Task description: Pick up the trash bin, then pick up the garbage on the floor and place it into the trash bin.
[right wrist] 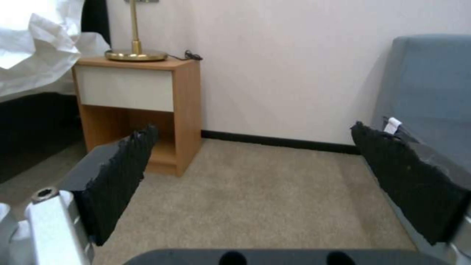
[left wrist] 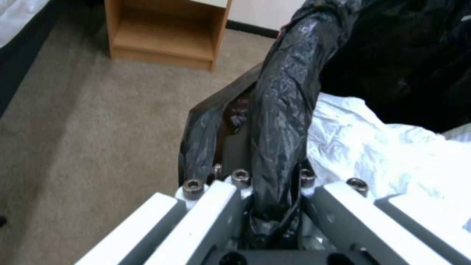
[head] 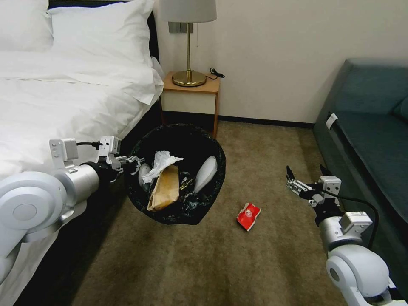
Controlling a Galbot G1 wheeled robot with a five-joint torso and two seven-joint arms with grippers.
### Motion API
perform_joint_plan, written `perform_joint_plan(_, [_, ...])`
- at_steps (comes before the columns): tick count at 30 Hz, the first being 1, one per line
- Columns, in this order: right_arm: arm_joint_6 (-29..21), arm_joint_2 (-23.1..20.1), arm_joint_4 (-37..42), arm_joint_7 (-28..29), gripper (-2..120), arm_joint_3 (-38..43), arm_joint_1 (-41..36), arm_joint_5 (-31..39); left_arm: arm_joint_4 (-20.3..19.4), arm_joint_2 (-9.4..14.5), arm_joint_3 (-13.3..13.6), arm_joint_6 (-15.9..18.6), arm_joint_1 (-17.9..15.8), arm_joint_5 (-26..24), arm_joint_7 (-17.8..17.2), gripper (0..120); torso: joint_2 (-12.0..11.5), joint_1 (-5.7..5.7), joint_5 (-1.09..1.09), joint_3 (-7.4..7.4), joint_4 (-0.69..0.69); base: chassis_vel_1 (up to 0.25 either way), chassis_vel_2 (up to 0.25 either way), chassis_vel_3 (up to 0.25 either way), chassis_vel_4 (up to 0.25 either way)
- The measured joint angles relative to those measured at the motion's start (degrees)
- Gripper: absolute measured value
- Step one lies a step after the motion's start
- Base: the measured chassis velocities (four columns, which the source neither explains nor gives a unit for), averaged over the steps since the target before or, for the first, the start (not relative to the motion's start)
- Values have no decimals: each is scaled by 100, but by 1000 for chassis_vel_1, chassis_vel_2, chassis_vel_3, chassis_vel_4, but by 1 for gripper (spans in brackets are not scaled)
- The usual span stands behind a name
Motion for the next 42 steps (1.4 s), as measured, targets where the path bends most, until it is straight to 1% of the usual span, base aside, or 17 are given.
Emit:
perform_joint_plan(22, [-11,107,-5,-6,100,-56,-84,-135,8,12,8,0,3,59,90,1,0,0,-1,0,0,-118,123,119,-125])
perform_joint_plan(30, [-17,-18,17,-70,100,-150,-229,-146,-33,40,-13,0,17,48,86,1,0,1,0,1,0,-113,121,116,-118])
perform_joint_plan(36, [-133,-157,-179,-62,100,-387,-154,57,-74,66,-71,0,64,36,81,1,0,0,0,0,0,-16,8,11,-12])
perform_joint_plan(38, [-271,-200,-448,72,100,-648,-3,319,-83,70,-113,0,84,31,66,1,0,0,1,-1,0,0,0,0,0])
perform_joint_plan(42, [-354,-216,-725,175,100,-874,138,452,-83,70,-141,0,91,29,60,1,0,0,0,0,0,0,0,0,0])
